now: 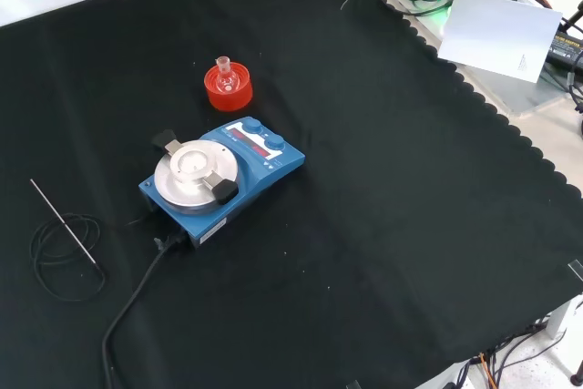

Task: Pick up the round-bottom flask.

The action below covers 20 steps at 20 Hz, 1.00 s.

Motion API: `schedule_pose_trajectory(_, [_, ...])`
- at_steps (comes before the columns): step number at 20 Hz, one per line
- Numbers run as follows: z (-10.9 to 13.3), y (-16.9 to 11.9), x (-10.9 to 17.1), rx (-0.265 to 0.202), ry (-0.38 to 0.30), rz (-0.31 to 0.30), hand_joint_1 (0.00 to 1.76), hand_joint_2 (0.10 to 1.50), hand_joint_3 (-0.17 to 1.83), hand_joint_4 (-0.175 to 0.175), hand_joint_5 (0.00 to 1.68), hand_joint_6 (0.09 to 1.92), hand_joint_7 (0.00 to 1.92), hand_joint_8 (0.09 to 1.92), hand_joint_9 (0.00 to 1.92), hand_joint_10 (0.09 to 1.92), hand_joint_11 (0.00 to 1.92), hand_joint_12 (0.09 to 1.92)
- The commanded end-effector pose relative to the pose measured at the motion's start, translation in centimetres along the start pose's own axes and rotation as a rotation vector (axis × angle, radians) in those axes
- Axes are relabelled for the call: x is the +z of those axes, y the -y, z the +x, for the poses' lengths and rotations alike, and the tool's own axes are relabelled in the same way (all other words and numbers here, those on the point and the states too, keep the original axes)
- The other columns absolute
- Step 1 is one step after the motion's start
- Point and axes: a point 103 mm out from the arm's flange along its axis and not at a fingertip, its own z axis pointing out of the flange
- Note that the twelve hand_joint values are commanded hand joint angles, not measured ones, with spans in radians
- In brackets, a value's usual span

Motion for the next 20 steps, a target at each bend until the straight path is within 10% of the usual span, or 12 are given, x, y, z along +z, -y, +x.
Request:
schedule_pose_trajectory(1, [0.0, 0.0, 0.0, 0.001, 0.009, -0.01, 0.21, 1.12, 0.45, -0.026, 0.29, 0.33, 0.1, 0.49, 0.21, 0.61, 0.0, 0.98])
schedule_pose_trajectory(4, [-0.1, 0.0, 0.1, 0.004, 0.009, -0.008, 0.08, 1.26, 0.3, -0.004, 0.26, 0.09, 0.08, 0.43, 0.16, 0.59, 0.0, 0.9])
schedule_pose_trajectory(20, [-1.4, -2.1, 2.5, 0.041, -0.008, 0.023, 0.09, 1.28, 0.25, -0.002, 0.27, 0.09, 0.08, 0.42, 0.16, 0.58, 0.0, 0.88])
